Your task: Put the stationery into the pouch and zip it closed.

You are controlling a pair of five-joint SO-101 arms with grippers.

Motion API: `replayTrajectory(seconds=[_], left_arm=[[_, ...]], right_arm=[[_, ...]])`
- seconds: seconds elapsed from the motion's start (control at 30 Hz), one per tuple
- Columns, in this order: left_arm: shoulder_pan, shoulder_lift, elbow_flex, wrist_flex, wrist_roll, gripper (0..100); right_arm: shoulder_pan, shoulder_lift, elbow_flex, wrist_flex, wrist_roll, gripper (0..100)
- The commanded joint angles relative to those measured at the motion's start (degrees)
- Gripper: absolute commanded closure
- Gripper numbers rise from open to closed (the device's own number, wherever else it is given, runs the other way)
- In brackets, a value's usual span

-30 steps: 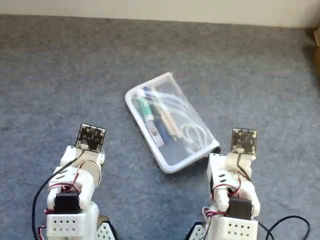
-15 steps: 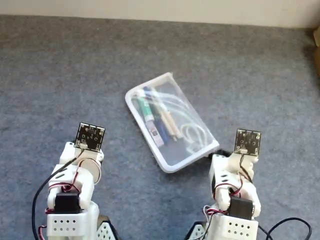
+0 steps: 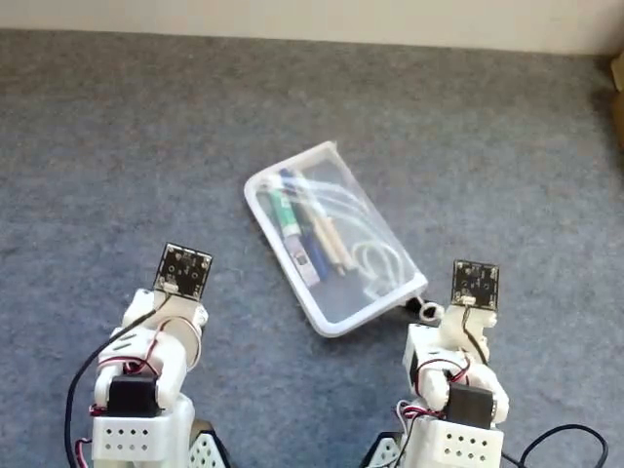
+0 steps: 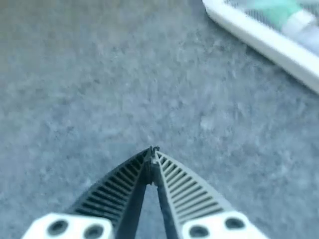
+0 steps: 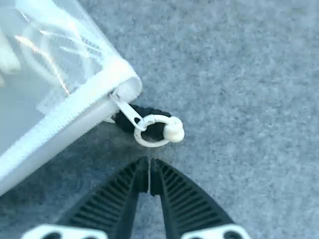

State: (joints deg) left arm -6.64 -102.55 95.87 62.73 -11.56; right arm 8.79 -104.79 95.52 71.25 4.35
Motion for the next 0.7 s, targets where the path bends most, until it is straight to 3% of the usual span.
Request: replayTrajectory(seconds=[0.0,0.17,0.67], left_arm=[[2.2,0.1,1.4,5.9,0.3,99],[2.3,0.0,1.4,13.8,0.3,99],[2.3,0.0,1.4,13.6,0.3,99]], right_arm=[[0.7,-0.3,6.6,0.3,0.4,99.3],[0.7,-0.3,6.6,0.3,0.4,99.3],[0.7,-0.3,6.6,0.3,0.4,99.3]])
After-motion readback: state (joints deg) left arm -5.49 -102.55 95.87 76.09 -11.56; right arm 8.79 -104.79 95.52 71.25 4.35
